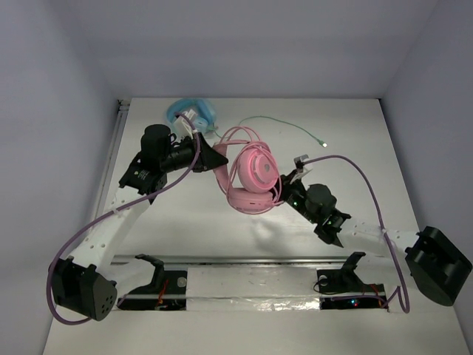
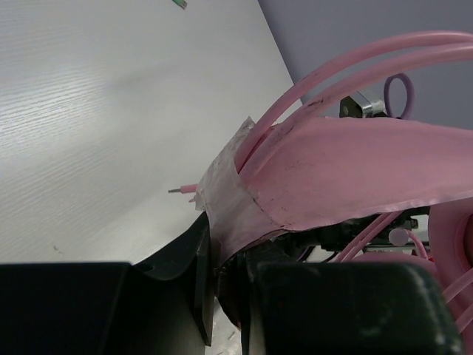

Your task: Wrap the headphones

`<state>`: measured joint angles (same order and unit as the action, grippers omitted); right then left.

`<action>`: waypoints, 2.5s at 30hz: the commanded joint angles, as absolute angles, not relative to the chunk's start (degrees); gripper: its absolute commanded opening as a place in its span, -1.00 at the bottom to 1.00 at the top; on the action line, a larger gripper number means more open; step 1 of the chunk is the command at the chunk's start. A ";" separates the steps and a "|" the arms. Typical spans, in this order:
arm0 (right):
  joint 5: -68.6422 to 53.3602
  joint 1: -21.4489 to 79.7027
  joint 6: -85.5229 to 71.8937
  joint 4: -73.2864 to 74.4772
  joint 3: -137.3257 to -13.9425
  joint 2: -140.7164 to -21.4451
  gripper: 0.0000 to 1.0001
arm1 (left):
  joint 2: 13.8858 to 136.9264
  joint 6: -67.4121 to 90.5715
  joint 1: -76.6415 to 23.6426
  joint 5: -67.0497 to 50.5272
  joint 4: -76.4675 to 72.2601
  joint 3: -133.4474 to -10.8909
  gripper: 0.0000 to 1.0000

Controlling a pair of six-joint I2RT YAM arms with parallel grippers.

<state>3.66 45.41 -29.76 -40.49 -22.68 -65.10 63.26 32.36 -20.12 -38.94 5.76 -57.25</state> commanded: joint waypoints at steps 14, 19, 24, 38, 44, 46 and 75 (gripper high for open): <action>4.66 45.35 -26.54 -55.19 -24.17 -66.88 -0.50 | 62.14 39.64 -19.86 -49.39 -4.30 -57.66 -1.00; 5.62 45.35 -28.90 -55.55 -24.60 -67.32 -0.83 | 62.31 43.22 -19.86 -50.44 -7.02 -56.34 -1.00; 7.30 45.35 -31.81 -49.67 -30.82 -73.02 -0.99 | 63.89 53.05 -19.86 -51.24 -20.17 -52.49 -1.00; 3.87 53.00 -44.11 -52.47 -26.56 -76.56 -1.00 | 63.56 64.18 -19.86 -21.30 -33.75 -45.35 -1.00; -2.36 53.00 -46.93 -49.39 -23.82 -70.23 -1.00 | 60.13 56.52 -19.86 -6.88 -24.44 -48.78 -1.00; -5.08 53.00 -47.28 -50.96 -23.73 -69.87 -1.00 | 59.50 56.34 -19.86 -5.02 -24.61 -47.64 -1.00; 2.97 53.00 -75.84 -80.24 -21.45 -74.80 -0.98 | 57.66 51.68 -48.77 32.24 -29.36 -29.36 -1.00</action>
<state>-4.10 52.27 -73.01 -69.89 -20.78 -77.19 60.53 52.16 -45.39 27.38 -24.58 -29.80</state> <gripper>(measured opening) 0.155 0.084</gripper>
